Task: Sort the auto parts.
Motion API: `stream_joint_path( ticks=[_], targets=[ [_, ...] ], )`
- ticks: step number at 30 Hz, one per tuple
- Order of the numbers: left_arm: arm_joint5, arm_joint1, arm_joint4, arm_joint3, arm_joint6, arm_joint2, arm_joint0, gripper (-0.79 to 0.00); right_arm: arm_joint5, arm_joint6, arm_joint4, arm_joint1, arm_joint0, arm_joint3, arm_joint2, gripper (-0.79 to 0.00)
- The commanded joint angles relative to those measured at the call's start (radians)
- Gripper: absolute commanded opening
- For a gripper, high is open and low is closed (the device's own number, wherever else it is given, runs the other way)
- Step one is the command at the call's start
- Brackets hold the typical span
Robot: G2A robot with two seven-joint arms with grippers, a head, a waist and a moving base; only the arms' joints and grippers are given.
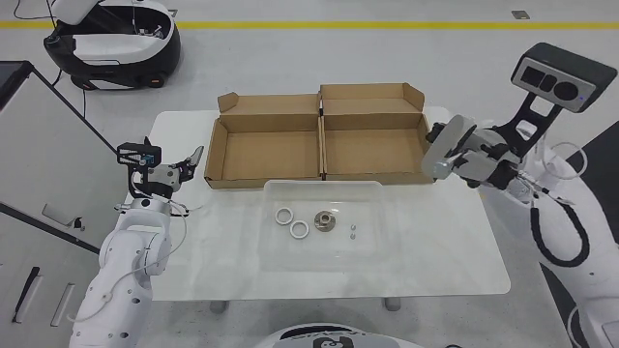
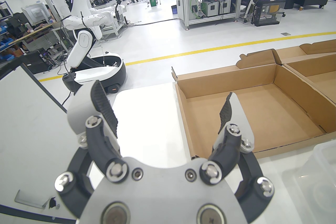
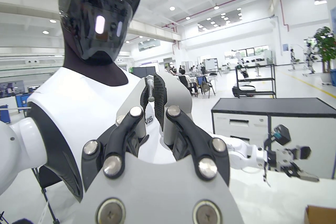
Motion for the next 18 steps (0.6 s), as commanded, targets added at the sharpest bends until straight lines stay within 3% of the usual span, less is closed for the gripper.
stream_joint_path(
  ticks=[1, 6, 18],
  targets=[
    [0.0, 0.0, 0.0, 0.0, 0.0, 0.0, 0.0, 0.0, 0.0, 0.0, 0.021, -0.015, 0.017, -0.007, -0.015, -0.785],
    [0.0, 0.0, 0.0, 0.0, 0.0, 0.0, 0.0, 0.0, 0.0, 0.0, 0.009, -0.053, 0.053, 0.0, -0.056, -0.785],
    [0.0, 0.0, 0.0, 0.0, 0.0, 0.0, 0.0, 0.0, 0.0, 0.0, 0.009, -0.053, 0.053, 0.0, -0.056, -0.785]
  ],
)
